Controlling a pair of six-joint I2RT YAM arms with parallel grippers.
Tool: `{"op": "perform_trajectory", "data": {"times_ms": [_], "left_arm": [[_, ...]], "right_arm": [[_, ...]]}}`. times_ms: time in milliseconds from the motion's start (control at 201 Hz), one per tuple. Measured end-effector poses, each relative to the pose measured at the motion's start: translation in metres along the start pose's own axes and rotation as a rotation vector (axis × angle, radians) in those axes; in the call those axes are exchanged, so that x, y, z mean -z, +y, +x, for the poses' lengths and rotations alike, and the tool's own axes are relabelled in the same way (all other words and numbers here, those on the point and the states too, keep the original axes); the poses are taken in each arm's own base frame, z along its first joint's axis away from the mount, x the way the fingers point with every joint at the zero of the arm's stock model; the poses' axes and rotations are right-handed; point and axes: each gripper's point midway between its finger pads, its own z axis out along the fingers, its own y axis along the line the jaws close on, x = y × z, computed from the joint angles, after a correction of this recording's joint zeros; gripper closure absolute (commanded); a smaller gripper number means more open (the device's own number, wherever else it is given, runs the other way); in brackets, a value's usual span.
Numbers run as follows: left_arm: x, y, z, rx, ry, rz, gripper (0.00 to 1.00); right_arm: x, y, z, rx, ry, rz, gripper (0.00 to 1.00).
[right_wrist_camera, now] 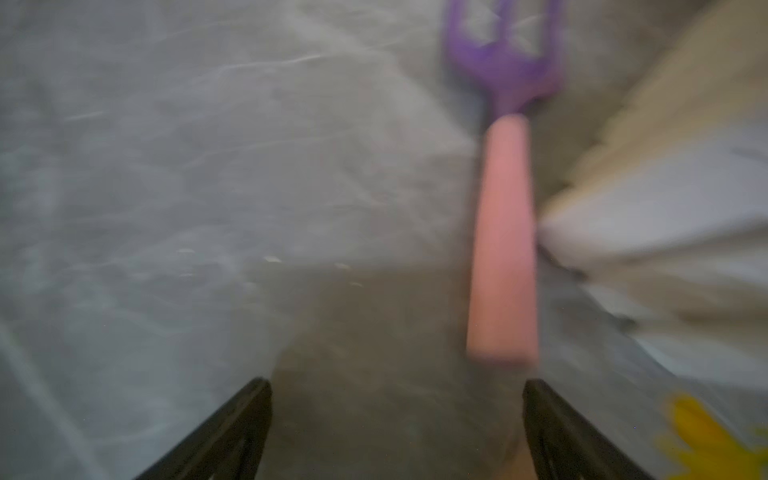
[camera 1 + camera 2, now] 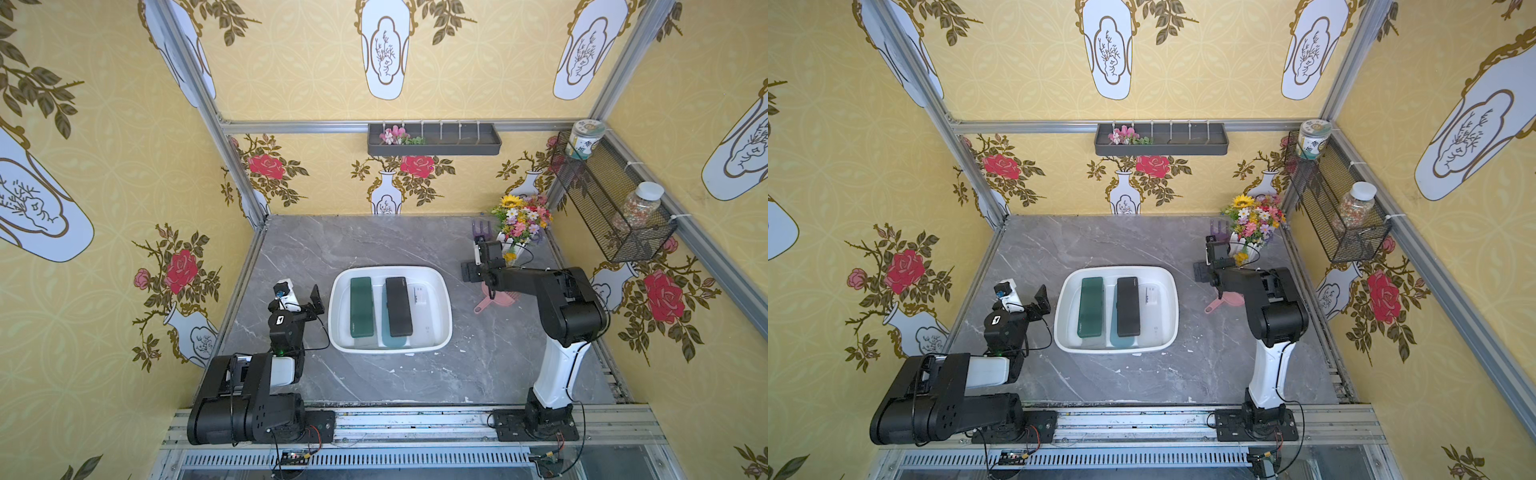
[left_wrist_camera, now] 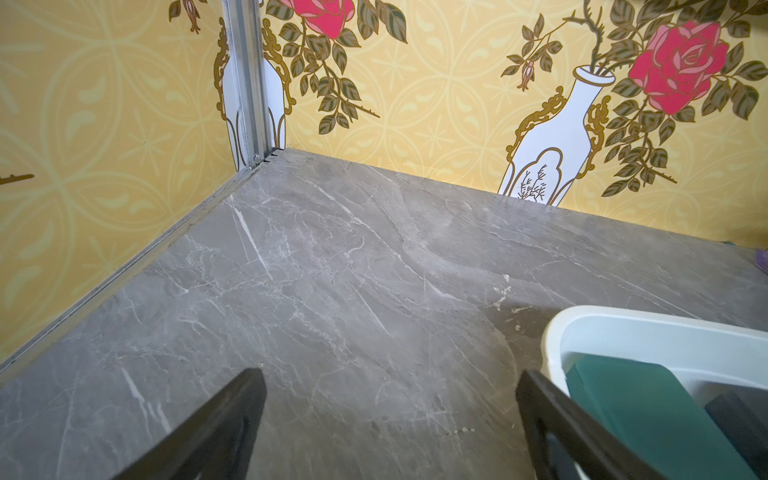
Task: Put the pencil case into the storage box
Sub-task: Adjust the distractor at the center of the board, then reset both arms
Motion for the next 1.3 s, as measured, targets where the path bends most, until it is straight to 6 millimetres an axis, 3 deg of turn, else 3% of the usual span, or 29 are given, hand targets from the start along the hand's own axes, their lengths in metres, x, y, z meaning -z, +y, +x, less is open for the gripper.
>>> {"op": "perform_trajectory", "data": {"times_ms": [80, 164, 513, 727, 832, 1031, 1166, 1295], "left_arm": [[0.000, 0.000, -0.001, 0.000, -0.004, 0.001, 0.00], [0.000, 0.000, -0.001, 0.000, -0.005, 0.000, 0.00], [0.000, 0.000, -0.001, 0.000, -0.005, 0.000, 0.00], [0.000, 0.000, -0.001, 0.000, -0.005, 0.000, 0.00], [0.000, 0.000, -0.001, 0.000, -0.005, 0.000, 0.00], [0.000, 0.000, -0.001, -0.001, -0.005, 0.000, 0.00], [0.000, 0.000, -0.001, -0.001, -0.005, 0.000, 0.00], [0.000, 0.000, -0.001, -0.001, -0.005, 0.000, 0.00]], "right_arm": [[0.002, 0.028, 0.003, 0.059, 0.025, -0.140, 0.17], [0.004, 0.039, 0.007, 0.116, 0.034, -0.210, 0.05], [0.007, 0.045, 0.011, 0.151, 0.041, -0.242, 0.00], [0.007, 0.037, 0.008, 0.117, 0.026, -0.283, 0.03], [0.023, 0.035, 0.018, 0.094, 0.018, -0.302, 0.03], [0.077, 0.027, 0.071, 0.020, -0.004, -0.220, 0.03], [0.104, 0.008, 0.079, -0.012, -0.165, -0.070, 0.03], [0.111, -0.015, 0.102, -0.085, -0.247, 0.073, 0.03]]}}
